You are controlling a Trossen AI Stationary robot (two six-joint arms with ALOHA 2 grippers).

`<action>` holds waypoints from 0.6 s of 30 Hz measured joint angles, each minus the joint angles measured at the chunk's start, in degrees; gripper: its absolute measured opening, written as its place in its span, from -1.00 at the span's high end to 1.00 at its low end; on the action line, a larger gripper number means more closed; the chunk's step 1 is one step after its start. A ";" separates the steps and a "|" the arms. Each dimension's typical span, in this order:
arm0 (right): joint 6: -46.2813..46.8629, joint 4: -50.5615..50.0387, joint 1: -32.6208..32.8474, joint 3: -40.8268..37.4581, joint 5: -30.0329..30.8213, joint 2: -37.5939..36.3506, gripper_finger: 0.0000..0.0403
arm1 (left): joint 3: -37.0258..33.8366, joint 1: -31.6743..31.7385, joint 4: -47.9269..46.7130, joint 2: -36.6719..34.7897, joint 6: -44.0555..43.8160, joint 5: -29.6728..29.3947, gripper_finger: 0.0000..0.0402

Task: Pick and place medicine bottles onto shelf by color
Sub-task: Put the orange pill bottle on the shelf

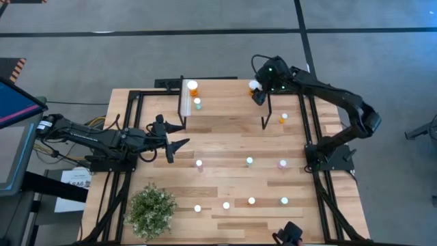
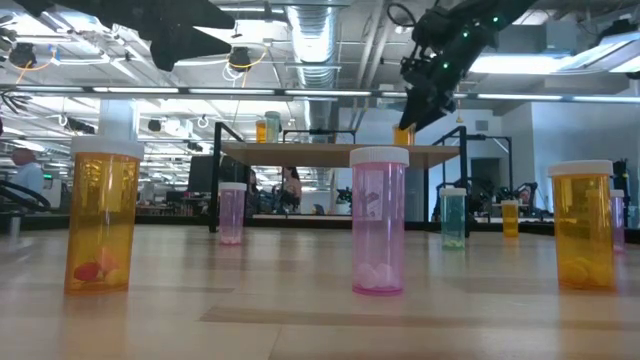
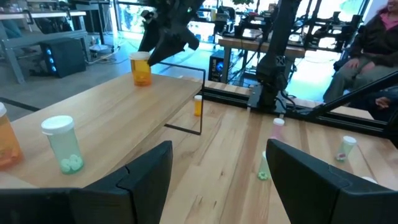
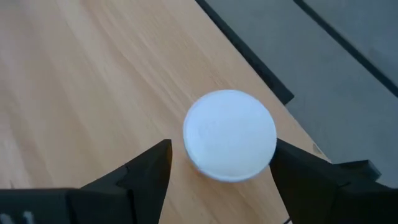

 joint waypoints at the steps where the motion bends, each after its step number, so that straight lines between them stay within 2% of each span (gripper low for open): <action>1: 0.00 0.07 0.09 0.00 -0.04 -0.57 -0.46 | 0.00 0.00 -0.01 0.01 -0.07 0.00 -0.23; 10: 0.81 -1.53 0.72 0.02 -0.04 -7.28 -0.59 | 0.00 -0.01 -0.02 0.01 -0.06 0.00 -0.23; 18: 4.99 -14.41 4.18 -0.77 0.38 -16.51 -0.57 | 0.00 -0.01 -0.02 0.01 -0.13 1.04 -0.23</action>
